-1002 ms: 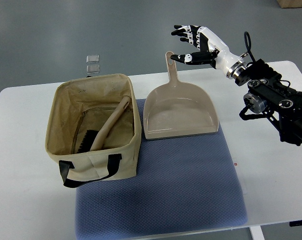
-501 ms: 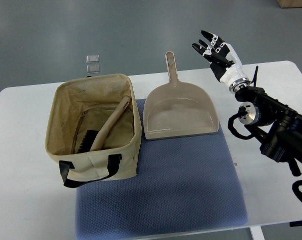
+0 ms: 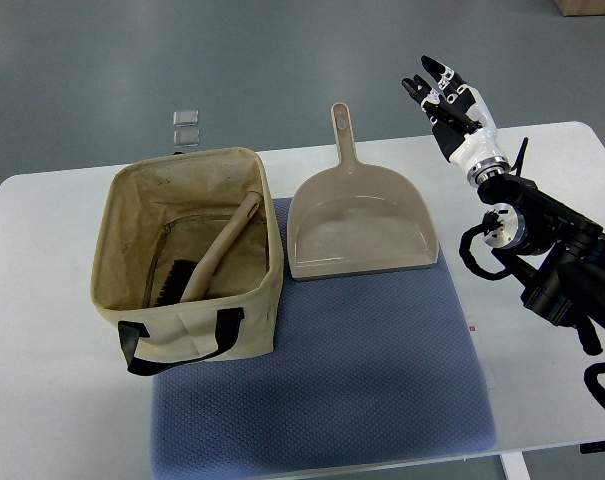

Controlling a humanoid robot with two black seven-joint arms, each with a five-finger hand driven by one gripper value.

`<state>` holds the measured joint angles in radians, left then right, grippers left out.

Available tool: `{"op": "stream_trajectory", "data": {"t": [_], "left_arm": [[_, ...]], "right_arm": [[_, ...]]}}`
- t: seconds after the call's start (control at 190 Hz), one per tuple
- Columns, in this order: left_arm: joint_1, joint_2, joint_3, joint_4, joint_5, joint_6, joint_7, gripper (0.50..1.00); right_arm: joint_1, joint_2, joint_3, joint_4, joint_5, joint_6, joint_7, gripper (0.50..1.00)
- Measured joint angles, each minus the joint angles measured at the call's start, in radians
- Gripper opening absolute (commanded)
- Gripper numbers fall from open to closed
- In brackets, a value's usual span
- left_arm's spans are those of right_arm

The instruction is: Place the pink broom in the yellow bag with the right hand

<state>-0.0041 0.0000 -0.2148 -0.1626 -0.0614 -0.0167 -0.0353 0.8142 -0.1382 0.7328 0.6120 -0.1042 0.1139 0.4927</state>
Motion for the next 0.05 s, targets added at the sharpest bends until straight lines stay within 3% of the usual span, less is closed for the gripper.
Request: {"op": "stream_trajectory", "data": {"t": [0.047], "left_arm": [[0.0,0.0,0.0,0.0,0.0,0.0,0.0,1.0]], "right_arm": [[-0.001,-0.004,0.0,0.0,0.0,0.0,0.007,0.93]]}}
